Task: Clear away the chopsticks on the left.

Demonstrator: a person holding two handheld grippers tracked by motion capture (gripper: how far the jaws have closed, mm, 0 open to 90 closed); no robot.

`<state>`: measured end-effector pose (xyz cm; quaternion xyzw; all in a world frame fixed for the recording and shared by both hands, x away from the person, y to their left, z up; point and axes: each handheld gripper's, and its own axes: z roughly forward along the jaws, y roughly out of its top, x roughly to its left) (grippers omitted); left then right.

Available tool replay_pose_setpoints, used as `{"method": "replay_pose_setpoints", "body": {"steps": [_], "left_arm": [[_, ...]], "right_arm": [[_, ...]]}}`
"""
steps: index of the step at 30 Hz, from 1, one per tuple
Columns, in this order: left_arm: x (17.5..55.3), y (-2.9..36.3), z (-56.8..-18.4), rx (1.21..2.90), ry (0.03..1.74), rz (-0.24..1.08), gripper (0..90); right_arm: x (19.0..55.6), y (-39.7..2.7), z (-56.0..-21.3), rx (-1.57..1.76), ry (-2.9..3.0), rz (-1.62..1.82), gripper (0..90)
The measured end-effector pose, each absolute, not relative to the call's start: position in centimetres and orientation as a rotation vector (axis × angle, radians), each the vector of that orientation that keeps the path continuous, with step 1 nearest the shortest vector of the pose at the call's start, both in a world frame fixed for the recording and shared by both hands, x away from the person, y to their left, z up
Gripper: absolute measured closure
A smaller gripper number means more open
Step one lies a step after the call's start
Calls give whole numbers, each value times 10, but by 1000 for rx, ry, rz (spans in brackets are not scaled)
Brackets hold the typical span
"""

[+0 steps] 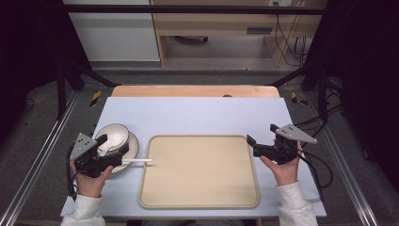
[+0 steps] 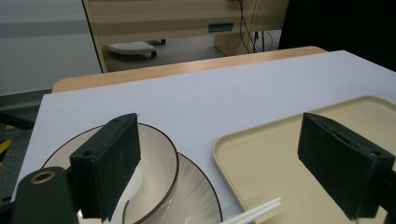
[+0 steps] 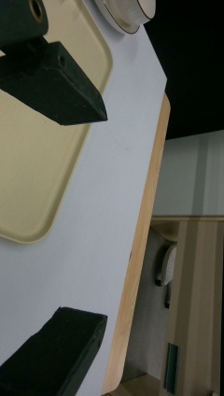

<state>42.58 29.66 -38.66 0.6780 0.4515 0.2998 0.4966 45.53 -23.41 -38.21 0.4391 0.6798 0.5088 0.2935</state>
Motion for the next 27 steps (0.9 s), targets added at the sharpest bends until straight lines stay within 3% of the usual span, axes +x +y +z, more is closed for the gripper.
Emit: {"method": "replay_pose_setpoints", "body": {"steps": [27], "left_arm": [[390, 338, -404, 1695, 1117, 672, 119]], "right_arm": [[447, -222, -379, 1131, 1862, 1338, 43]]}}
